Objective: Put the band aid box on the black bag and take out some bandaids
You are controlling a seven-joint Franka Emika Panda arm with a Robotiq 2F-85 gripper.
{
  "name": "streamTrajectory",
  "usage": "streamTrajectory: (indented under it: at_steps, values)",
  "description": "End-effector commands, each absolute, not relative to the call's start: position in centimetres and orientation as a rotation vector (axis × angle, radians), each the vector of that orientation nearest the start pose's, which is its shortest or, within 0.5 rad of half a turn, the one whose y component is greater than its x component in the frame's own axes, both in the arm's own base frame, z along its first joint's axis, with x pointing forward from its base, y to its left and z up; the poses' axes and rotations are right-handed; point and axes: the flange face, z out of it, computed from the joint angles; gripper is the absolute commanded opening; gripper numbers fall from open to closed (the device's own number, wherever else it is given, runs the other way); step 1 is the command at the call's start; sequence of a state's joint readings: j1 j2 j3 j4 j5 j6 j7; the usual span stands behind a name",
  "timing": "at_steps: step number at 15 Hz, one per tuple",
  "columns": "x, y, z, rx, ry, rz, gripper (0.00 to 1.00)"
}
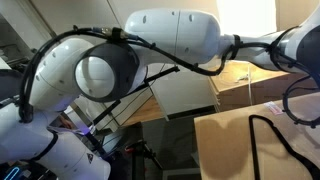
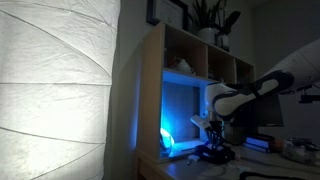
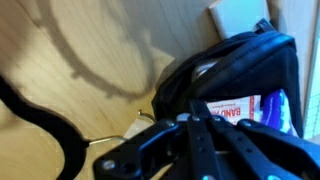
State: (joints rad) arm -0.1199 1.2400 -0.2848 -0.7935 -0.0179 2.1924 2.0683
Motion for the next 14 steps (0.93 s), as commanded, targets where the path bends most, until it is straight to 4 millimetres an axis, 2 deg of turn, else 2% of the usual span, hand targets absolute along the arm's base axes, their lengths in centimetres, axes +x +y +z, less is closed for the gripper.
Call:
streamTrajectory:
  at_steps: [1,4,7,9,10,14]
  values:
    - [79.1,-21.3,23.3,-1.312,2.758,-0.56,0.0]
    - [79.4,-21.7,27.4,-1.259,2.694,-0.623,0.0]
    - [79.7,-21.8,30.2,-1.229,2.644,-0.676,0.0]
    - [79.7,-21.8,31.3,-1.219,2.627,-0.696,0.04]
    - [79.7,-21.7,31.6,-1.221,2.624,-0.693,0.01]
    - [79.3,-21.2,32.3,-1.288,2.578,-0.639,0.0]
